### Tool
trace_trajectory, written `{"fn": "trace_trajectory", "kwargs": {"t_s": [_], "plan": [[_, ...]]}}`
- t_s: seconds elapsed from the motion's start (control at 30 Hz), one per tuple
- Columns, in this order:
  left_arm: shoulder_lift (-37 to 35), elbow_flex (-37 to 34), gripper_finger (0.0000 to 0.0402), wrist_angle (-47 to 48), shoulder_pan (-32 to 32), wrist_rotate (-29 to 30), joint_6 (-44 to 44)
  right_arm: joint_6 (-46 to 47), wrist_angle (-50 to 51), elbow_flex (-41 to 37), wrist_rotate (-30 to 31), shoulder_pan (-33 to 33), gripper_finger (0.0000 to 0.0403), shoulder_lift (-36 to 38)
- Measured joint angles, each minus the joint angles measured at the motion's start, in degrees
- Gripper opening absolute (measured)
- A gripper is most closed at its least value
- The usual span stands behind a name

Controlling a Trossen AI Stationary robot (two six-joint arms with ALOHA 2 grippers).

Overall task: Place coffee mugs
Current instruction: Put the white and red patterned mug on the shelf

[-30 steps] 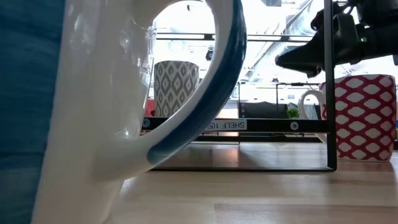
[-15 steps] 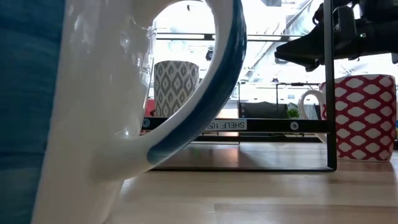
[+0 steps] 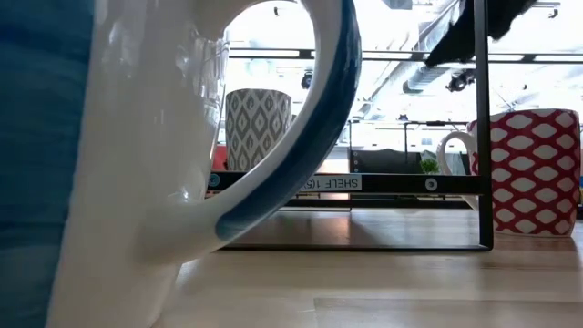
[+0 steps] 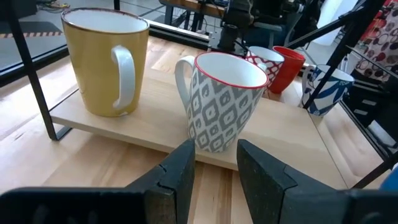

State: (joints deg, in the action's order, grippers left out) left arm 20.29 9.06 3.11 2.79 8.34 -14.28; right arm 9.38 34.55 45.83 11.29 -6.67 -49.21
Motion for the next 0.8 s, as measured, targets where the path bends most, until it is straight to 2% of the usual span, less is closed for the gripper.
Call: {"fn": "trace_trajectory", "kwargs": {"t_s": [0.1,0.23,0.47,0.67,0.8], "plan": [[0.0,0.0,0.011,0.0,0.0,-0.02,0.0,4.63,8.63,5.12,-0.8,-1.06,0.0112,-0.68],[0.0,0.0,0.011,0.02,0.0,0.0,0.0,10.59,15.07,5.74,-1.54,-3.71,0.0112,-3.97],[0.0,0.0,0.011,-0.15,-0.02,1.43,-0.04,16.62,16.7,5.48,-4.0,-9.34,0.0112,-11.0],[0.0,0.0,0.011,-0.41,-0.02,1.46,-0.6,21.24,18.96,5.48,0.5,-13.57,0.0112,-15.92],[0.0,0.0,0.011,-0.42,-0.02,1.46,-0.59,23.38,18.84,5.48,1.04,-15.02,0.0112,-18.79]]}}
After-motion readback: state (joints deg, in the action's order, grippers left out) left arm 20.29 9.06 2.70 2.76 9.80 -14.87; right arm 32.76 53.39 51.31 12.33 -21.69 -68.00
